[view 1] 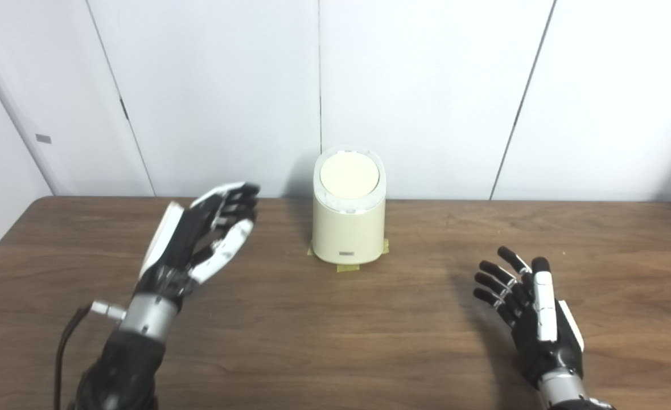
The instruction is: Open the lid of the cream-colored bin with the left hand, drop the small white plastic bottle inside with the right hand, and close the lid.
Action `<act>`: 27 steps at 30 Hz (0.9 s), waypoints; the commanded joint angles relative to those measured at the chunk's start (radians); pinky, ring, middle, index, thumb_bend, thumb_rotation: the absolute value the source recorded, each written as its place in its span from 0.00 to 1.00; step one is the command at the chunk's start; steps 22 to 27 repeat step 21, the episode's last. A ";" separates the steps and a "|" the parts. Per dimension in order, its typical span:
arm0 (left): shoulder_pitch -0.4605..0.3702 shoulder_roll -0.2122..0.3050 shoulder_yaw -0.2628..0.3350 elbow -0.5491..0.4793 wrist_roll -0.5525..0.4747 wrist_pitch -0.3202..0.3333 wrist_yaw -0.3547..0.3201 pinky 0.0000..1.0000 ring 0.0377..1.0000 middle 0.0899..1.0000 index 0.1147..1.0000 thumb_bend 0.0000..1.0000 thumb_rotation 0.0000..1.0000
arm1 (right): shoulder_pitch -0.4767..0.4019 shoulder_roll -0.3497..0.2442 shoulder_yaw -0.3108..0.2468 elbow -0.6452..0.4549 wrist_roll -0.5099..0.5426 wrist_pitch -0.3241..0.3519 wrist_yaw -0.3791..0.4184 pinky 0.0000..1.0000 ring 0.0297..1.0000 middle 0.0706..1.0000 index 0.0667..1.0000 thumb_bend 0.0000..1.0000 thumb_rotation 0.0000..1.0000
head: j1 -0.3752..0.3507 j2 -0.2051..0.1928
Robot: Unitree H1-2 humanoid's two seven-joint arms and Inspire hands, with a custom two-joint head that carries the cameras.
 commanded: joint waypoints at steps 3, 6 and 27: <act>0.037 -0.034 0.027 -0.032 -0.097 0.019 0.050 0.76 0.77 0.78 0.80 0.35 0.72 | -0.011 -0.016 -0.013 -0.032 0.033 -0.099 0.035 0.70 0.76 0.76 0.84 0.59 0.91 | -0.002 0.006; 0.090 -0.054 0.036 -0.016 -0.160 0.011 0.071 0.77 0.79 0.80 0.82 0.38 0.79 | -0.006 -0.024 -0.010 -0.025 0.039 -0.125 0.050 0.73 0.80 0.81 0.86 0.58 0.91 | 0.002 0.011; 0.190 -0.078 0.036 0.077 -0.374 -0.035 0.107 0.91 0.91 0.92 0.94 0.40 0.86 | 0.016 -0.109 0.086 -0.026 -0.086 -0.125 0.078 0.95 0.98 0.97 0.93 0.63 0.98 | 0.021 0.019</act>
